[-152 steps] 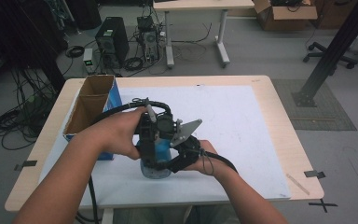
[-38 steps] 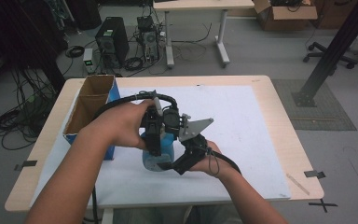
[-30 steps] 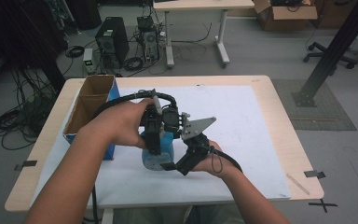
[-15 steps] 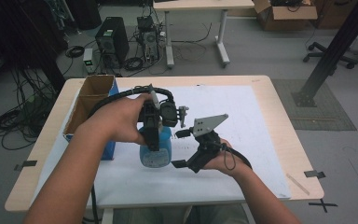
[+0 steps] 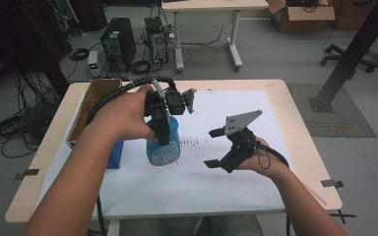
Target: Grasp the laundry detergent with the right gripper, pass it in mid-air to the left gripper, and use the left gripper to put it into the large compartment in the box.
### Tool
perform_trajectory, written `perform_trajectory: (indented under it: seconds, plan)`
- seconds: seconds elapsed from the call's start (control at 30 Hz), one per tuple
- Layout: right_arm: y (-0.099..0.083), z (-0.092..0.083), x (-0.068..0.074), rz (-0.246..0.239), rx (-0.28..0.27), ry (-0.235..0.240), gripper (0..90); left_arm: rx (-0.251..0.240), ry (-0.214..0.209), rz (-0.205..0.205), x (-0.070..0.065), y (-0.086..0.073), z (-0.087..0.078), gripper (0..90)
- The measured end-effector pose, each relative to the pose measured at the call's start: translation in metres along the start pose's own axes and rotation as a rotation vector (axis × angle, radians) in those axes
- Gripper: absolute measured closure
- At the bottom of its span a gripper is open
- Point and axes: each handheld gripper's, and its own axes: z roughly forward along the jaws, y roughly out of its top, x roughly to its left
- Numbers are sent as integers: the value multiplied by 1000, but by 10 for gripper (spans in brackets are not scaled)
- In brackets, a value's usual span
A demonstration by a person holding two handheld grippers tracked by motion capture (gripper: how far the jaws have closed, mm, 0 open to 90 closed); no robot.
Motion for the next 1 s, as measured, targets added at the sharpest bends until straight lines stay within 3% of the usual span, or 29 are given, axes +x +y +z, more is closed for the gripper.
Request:
perform_trajectory:
  seconds: [0.2, 0.23, 0.43, 0.47, 0.5, 0.6, 0.83, 1.0]
  plan:
    - [0, -17, -10, -7, 104, -36, 2, -4, 7, -97, 8, -5, -10, 392]
    - [0, -17, -10, -7, 104, -36, 2, -4, 7, -97, 8, -5, -10, 392]
    - [-3, -34, -17, -9, 209, -71, 2, -27, 32, -229, 22, -14, -22, 392]
    - [-3, -34, -17, -9, 209, -71, 2, -27, 32, -229, 22, -14, -22, 392]
    - [-4, -40, -19, -10, 231, -81, 2, -36, 30, -275, 27, -17, -26, 392]
    - [-5, -46, -22, -14, 256, -95, 2, -38, 19, -341, 34, -22, -31, 392]
    - [-6, -56, -26, -32, 340, -127, 2, -37, 39, -423, 44, -32, -46, 392]
    - [-7, -59, -27, -39, 388, -131, 2, -69, 36, -526, 55, -46, -62, 392]
